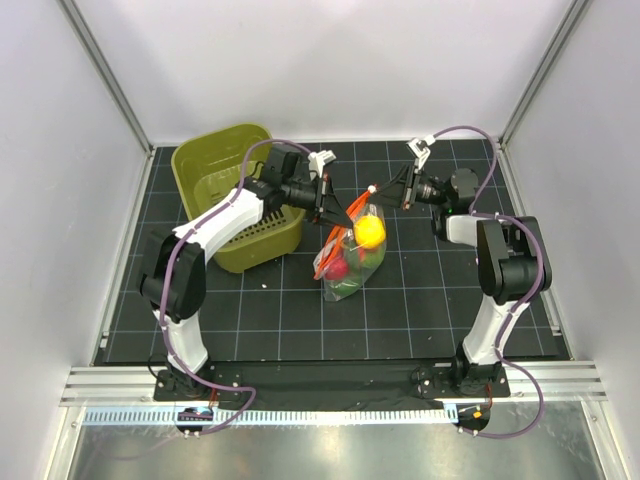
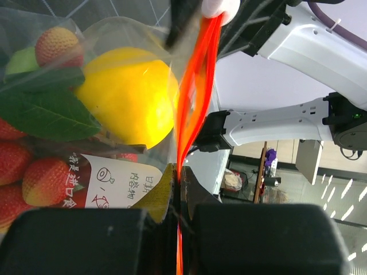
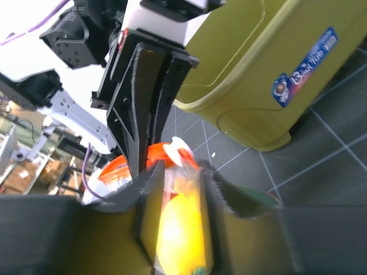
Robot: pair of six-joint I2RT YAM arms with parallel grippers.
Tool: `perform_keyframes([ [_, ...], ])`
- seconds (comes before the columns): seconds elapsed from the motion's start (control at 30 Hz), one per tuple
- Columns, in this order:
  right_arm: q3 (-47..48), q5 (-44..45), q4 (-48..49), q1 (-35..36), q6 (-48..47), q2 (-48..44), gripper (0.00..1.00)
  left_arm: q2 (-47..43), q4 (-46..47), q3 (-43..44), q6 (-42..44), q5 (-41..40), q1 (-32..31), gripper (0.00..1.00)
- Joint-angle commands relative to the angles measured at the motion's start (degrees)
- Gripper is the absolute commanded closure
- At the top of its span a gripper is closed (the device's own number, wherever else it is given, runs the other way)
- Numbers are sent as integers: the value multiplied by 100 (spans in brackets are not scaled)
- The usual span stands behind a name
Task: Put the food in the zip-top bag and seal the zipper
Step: Zip the zipper food storage bag at the center of the board.
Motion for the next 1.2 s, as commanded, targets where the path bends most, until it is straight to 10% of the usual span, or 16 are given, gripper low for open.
perform_keyframes([
  [0.0, 191, -111, 1596, 94, 10, -15, 75, -178, -14, 265, 77, 86, -43, 100],
  [0.07, 60, -84, 1596, 102, -24, -146, 95, -196, -180, 353, 200, -37, -34, 100],
  [0.27, -187, 153, 1596, 32, 124, -498, 99, -283, -699, 696, 639, -502, -34, 92],
  [0.57, -538, 214, 736, 23, -145, -1280, 99, -512, -691, 1310, 745, -1162, -60, 38],
  [0.8, -635, 864, -1933, 49, -1885, -2088, 99, 32, -585, 2276, 789, -1136, -61, 36],
  [0.97, -92, 2024, -6688, 312, -4688, -2966, 99, 489, -103, 2761, 456, -741, -69, 37],
  [1.17, -91, 1586, -6973, 392, -4911, -3021, 99, 718, 583, 2735, 297, -284, -201, 47],
])
